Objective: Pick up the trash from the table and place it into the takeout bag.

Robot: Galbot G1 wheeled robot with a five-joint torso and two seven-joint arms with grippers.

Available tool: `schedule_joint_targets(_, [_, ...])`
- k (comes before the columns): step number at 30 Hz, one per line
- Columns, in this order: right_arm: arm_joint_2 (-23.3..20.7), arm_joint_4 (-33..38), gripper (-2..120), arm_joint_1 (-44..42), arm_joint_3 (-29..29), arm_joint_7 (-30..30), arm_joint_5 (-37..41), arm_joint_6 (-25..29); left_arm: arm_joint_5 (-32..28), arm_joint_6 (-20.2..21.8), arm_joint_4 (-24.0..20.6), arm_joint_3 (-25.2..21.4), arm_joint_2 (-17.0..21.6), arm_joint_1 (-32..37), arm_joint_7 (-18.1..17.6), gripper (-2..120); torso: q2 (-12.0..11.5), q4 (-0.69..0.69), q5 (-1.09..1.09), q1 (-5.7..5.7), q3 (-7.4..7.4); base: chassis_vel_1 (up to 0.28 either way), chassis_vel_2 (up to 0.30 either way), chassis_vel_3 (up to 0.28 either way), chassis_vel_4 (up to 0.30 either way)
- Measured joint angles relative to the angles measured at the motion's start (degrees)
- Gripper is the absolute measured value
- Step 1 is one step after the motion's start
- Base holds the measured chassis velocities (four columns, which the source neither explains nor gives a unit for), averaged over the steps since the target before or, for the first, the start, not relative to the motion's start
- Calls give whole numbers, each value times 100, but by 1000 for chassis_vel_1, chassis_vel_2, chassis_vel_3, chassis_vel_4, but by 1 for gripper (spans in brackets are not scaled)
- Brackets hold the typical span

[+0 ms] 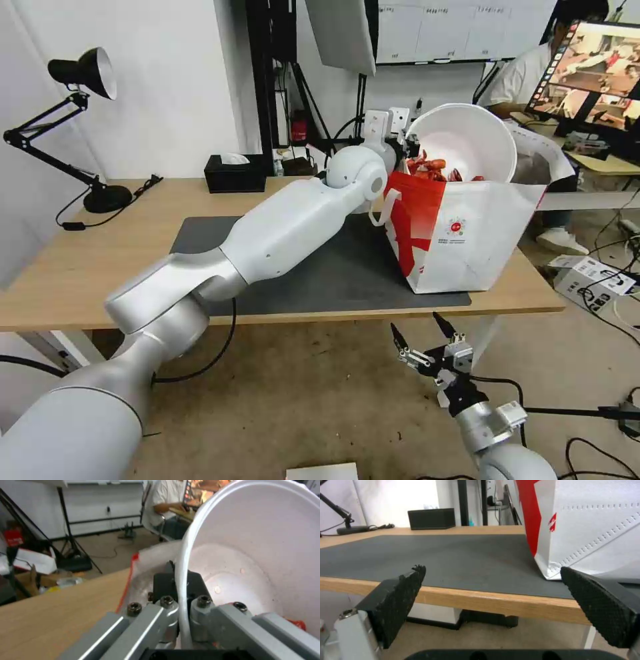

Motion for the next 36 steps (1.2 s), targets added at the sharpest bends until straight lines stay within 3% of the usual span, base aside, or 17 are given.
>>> schedule_joint_targets(8, [0,0,100,0,0,0,0,0,-52,569,57,123,-16,-23,74,0,0,0,0,0,0,0,0,0,0])
schedule_joint_targets(18, [0,0,100,0,0,0,0,0,-185,752,63,117,-3,-17,218,0,0,0,0,0,0,0,0,0,0])
schedule_joint_targets(27, [0,0,100,0,0,0,0,0,-494,1069,12,25,-11,16,195,32,0,0,0,0,0,0,0,0,0])
schedule_joint_targets(36, [0,0,100,0,0,0,0,0,-513,1106,-30,5,9,1,222,63,0,-1,0,0,0,0,0,0,0])
